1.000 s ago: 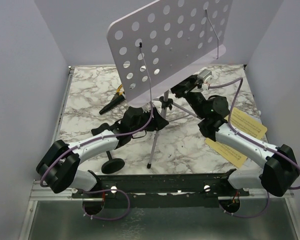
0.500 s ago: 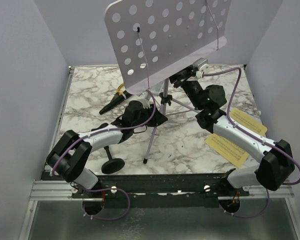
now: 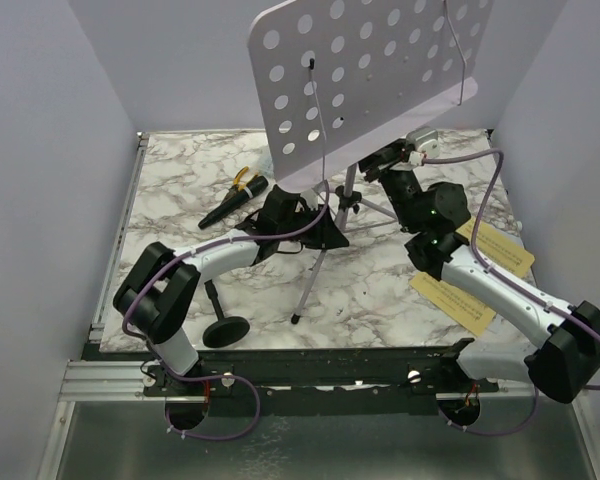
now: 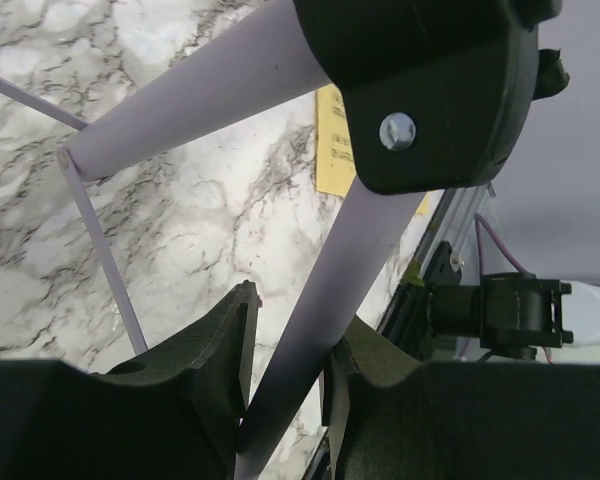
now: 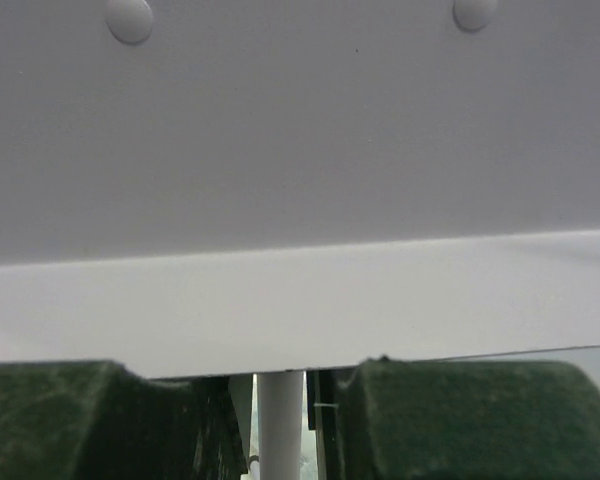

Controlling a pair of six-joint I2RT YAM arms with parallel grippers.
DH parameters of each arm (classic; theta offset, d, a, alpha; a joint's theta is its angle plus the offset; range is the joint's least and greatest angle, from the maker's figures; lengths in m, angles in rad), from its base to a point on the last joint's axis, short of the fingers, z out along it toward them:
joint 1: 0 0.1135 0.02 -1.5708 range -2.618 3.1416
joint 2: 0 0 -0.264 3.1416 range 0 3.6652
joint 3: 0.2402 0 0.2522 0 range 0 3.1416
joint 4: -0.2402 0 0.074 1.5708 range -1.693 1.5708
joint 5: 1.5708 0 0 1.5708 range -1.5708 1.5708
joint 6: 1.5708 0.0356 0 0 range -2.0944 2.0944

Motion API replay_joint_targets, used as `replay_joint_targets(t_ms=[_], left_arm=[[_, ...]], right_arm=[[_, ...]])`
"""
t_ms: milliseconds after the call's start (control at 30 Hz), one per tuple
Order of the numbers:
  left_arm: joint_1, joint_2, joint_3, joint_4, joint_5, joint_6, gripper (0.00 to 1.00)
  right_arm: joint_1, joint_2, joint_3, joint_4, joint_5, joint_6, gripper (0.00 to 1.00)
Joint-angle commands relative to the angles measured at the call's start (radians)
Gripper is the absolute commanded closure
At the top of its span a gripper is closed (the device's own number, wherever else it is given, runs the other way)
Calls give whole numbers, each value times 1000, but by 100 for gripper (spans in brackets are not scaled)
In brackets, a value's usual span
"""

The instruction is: Set up the instrument practice props

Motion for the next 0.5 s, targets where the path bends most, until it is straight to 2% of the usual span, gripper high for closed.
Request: replay_joint_targets(t_ms=[0,133,333,467], left_arm=[[42,194,-8,-332,-103,-12,84],[42,224,-22,-320,-105,-23,87],[42,196,-11,-360,-168,16,89],[42,175,-6,-368,-186,15,90]], right_arm=[[6,-85,-12,-134,89,15,89],[7,-129,-29,-324,109,78,58],[8,-239,-154,-564,165,200,25],[7,-310,-265,-624,159,310,8]])
